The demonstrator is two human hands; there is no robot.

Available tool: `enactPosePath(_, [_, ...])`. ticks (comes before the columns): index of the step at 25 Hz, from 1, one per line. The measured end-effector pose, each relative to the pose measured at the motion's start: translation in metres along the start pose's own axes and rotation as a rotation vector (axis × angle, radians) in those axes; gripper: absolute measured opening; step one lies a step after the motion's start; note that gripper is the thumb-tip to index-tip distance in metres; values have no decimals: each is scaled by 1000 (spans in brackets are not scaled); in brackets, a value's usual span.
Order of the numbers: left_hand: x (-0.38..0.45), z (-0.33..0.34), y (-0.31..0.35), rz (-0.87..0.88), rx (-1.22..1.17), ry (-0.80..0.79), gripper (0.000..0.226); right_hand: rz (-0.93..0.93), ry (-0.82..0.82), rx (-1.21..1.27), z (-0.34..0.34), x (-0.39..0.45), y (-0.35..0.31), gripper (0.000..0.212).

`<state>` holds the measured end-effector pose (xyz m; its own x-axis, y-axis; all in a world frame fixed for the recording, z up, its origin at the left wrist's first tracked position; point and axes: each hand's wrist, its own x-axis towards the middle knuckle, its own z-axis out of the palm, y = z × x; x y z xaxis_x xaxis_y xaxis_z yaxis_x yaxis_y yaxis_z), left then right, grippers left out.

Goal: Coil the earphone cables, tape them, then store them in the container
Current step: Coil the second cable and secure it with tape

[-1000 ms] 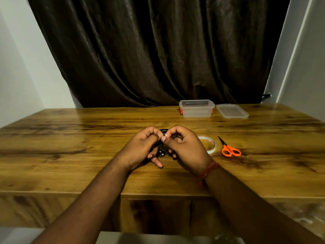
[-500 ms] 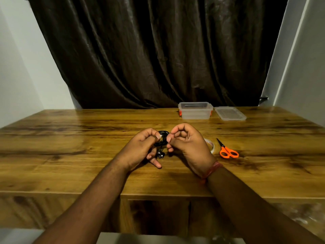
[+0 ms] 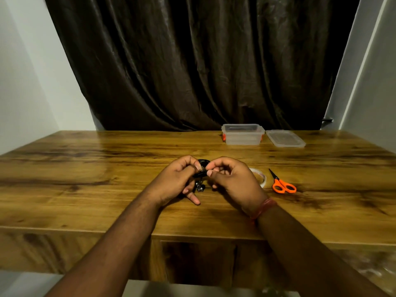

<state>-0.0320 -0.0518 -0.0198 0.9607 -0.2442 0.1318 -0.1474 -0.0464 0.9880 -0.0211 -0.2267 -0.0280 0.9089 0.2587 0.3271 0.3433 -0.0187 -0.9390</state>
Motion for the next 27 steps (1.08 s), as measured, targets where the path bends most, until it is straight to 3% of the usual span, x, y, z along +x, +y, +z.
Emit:
enactPosePath(7, [0, -2, -4, -7, 58, -13, 13, 115, 7, 150, -8, 0, -2, 11])
enactPosePath(10, [1, 0, -2, -14, -83, -59, 19, 54, 190, 220, -13, 2, -3, 20])
enactPosePath(13, [1, 0, 0, -45, -91, -141, 22, -174, 310, -139, -13, 0, -4, 17])
enactPosePath(17, [2, 2, -2, -44, -100, -161, 22, -393, 152, -377, 5, -7, -6, 7])
enactPosePath(21, [1, 7, 0, -9, -72, -157, 20, -431, 142, -516, 11, -3, 2, 6])
enactPosePath(27, [-1, 14, 1, 36, -14, -117, 22, -362, 228, -528, 10, 1, 5, 6])
